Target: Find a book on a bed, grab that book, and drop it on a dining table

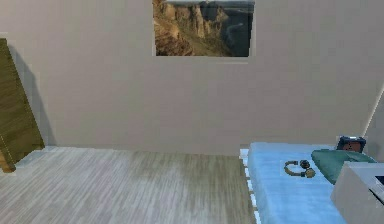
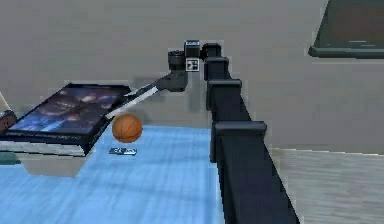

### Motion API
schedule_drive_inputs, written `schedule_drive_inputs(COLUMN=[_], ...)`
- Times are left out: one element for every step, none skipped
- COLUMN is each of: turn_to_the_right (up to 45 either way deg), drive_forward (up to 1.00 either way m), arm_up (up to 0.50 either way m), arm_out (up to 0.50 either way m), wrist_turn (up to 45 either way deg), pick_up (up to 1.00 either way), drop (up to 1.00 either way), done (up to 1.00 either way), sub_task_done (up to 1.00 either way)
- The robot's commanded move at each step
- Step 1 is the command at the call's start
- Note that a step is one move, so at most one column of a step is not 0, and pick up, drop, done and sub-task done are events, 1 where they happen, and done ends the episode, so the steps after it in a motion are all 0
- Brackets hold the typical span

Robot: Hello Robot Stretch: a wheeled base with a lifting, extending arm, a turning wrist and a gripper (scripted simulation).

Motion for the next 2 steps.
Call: schedule_drive_inputs(turn_to_the_right=[0.0, 0.0], drive_forward=[0.0, 0.0], arm_up=[0.0, 0.0], arm_out=[0.0, 0.0], wrist_turn=[-45.0, -3.0], pick_up=[0.0, 0.0], drop=[0.0, 0.0], done=[0.0, 0.0], sub_task_done=[0.0, 0.0])
